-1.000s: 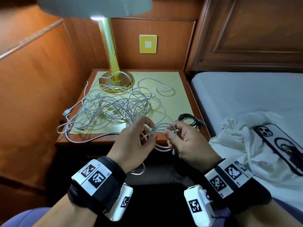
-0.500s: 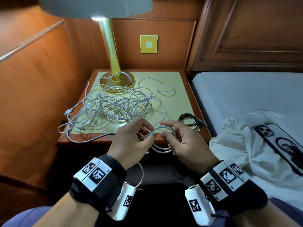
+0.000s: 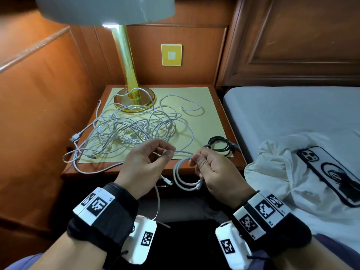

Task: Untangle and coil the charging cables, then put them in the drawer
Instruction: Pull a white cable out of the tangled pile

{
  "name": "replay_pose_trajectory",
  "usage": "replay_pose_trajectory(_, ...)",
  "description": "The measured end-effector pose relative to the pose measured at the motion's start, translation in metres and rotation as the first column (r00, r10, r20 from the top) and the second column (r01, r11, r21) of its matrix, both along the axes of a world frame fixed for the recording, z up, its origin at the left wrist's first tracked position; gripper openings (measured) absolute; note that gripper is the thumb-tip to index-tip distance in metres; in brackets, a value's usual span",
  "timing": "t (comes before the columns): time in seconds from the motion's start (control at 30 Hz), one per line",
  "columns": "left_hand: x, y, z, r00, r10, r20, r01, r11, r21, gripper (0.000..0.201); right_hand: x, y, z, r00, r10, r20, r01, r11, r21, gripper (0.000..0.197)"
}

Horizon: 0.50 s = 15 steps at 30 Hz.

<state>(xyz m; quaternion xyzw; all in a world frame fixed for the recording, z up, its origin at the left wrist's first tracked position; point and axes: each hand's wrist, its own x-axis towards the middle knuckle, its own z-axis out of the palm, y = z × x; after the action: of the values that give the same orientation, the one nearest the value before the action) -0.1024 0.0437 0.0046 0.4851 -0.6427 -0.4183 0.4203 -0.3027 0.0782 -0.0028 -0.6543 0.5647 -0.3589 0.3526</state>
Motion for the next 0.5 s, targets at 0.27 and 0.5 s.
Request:
replay_pose_trajectory(0.27,-0.009,0.005,-0.003,0.993,-0.057,-0.105,0.062,0.997,0.048,0.009,0.003,-0.001,0.021,0.77,-0.126,0.626,-0.029,0.972,0.232,0.028)
replay_pose_trajectory(0.5,0.019,-0.013,0.005,0.997,0.075,0.011,-0.075,0.997,0.025,0.014,-0.052,-0.012,0.038,0.643,-0.45,0.619,0.358,0.892,0.277,0.028)
